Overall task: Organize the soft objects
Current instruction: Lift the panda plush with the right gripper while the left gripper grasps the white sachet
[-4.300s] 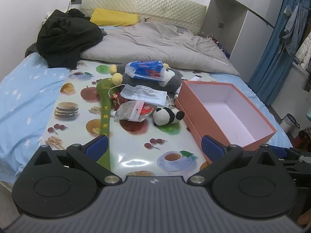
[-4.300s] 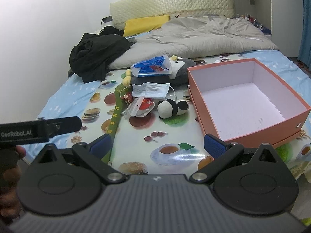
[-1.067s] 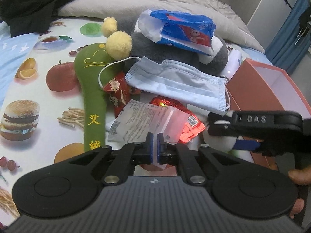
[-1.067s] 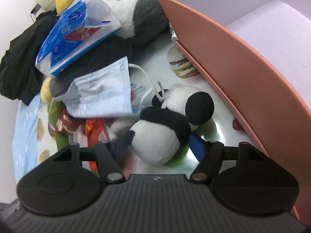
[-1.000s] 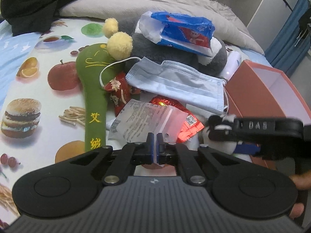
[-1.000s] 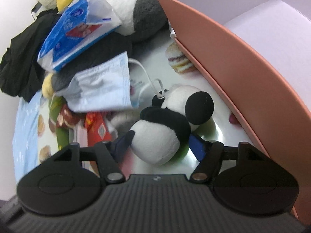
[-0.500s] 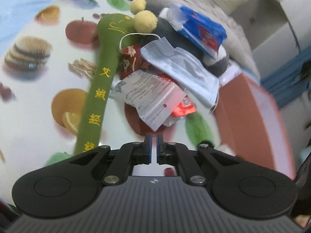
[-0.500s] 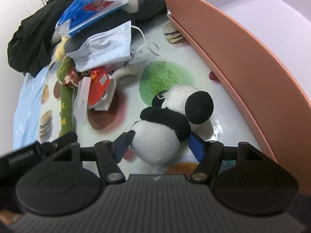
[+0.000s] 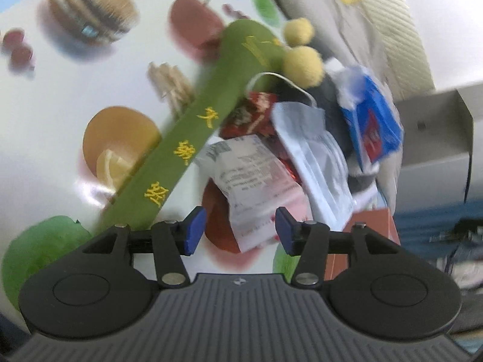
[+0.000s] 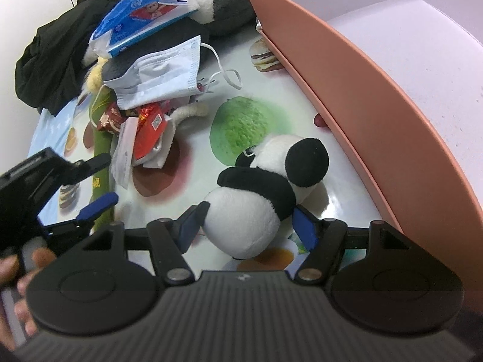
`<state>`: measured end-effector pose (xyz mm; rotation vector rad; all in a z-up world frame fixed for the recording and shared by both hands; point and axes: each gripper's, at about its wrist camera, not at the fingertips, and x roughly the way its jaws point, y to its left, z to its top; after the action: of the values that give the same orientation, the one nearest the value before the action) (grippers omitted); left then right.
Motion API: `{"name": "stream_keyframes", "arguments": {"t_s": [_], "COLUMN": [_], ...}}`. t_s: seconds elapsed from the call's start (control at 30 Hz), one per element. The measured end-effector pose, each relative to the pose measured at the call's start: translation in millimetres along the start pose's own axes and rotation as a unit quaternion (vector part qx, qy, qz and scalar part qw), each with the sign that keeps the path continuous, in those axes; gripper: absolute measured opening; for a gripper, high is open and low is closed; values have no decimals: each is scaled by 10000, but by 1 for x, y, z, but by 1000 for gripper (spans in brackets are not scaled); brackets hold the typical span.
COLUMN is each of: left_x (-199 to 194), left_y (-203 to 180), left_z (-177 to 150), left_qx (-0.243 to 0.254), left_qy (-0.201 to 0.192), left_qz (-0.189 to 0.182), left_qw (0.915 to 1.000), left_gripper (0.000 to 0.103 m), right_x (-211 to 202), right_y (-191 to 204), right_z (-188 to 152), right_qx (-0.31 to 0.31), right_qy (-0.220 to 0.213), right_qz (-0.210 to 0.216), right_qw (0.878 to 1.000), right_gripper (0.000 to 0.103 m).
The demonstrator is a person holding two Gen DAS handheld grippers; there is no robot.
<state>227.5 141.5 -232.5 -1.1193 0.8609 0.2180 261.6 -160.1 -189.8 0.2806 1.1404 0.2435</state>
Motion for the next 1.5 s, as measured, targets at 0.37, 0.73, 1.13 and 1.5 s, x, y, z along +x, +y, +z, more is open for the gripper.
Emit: {"name": "stream_keyframes", "arguments": {"t_s": [0.37, 0.73, 1.13, 1.5], "left_x": [8, -33, -49, -50], "left_y": [-1, 0, 13, -4], "left_z": [8, -15, -64, -69], "left_qx": [21, 983, 2039, 1595], "left_qy": [-49, 347, 984, 623], "left_qz": [-263, -419, 278, 588], "left_qw": [9996, 9937, 9736, 9835], "left_gripper": [9, 6, 7, 77], "right_x": [3, -5, -13, -30], "right_y": [-1, -1, -9, -9], "right_z": [4, -6, -34, -40], "right_qx": [-71, -202, -287, -225], "right_qy": [3, 24, 265, -240], "right_qz": [-59, -47, -28, -352], "right_qw": [10000, 9998, 9992, 9988], "right_gripper": [70, 70, 70, 82]}}
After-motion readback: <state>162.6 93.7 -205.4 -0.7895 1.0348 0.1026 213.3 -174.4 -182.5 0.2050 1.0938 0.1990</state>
